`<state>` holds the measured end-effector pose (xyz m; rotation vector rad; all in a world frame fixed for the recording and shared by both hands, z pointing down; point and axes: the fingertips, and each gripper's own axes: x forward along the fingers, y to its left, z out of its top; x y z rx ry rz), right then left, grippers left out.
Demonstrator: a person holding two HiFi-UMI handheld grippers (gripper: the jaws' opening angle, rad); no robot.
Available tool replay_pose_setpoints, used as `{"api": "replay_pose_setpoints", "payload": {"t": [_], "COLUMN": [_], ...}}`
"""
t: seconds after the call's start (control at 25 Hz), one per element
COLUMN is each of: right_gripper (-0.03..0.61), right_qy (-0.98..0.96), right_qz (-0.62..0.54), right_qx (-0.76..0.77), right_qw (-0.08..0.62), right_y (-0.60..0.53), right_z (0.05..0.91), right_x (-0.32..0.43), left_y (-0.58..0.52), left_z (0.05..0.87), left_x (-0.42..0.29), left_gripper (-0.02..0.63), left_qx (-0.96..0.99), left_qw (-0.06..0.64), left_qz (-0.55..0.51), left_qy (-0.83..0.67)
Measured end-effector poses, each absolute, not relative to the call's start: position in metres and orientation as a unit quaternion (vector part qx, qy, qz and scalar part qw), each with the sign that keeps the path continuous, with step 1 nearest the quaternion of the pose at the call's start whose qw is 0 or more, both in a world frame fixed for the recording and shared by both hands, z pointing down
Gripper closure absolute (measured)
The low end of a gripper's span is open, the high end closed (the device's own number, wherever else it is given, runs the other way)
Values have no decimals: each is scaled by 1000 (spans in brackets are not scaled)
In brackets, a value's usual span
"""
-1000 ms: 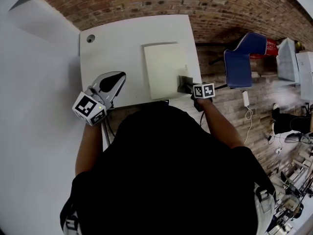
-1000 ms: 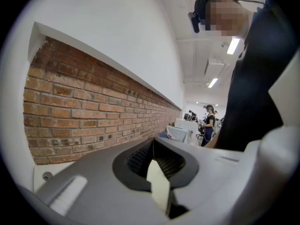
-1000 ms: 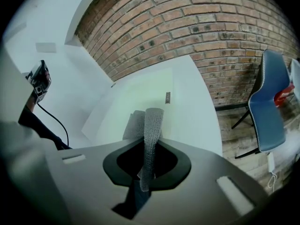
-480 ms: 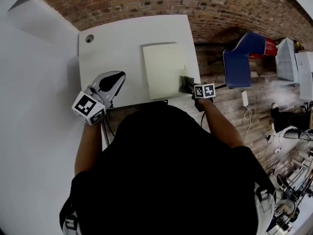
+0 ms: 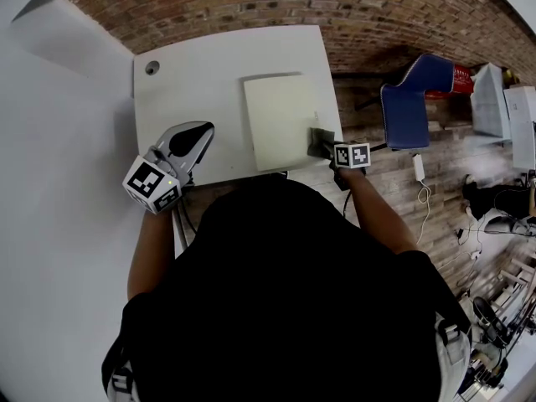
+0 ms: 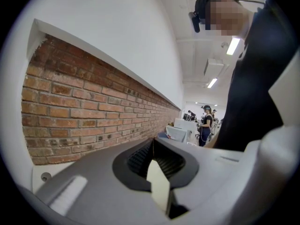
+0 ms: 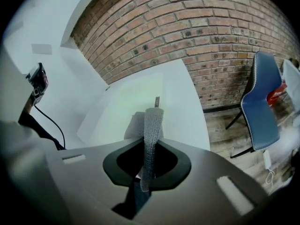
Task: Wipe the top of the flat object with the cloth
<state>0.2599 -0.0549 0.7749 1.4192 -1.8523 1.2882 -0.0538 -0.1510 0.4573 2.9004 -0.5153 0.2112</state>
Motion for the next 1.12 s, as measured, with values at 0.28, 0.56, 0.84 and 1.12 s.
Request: {"api": "replay_pose_setpoints", "payload": {"t": [0.28,0.56,0.84,1.12], "right_gripper": [568,568,568,568], "right_qy": [-690,-710,-721,-725], "right_qz": [412,342,248,189], "right_qx": [559,593,638,660], "right_qw": [204,167,104,56], "right_y": [-77,-98,-106,-106], "right_z": [725,666,594,532], "right_x": [261,254,250,243], "left_y": [-151,-151,-149,-146], "left_z": [452,452,448,449], "left_x": [-49,-47,-47,-44], "left_gripper": [611,611,611,611], "left_qx": [980,983,985,988], "left_qw": [88,86,83,80], "left_qz": [70,69,68,69], "left_qy": [-162,-148,-134,-117]}}
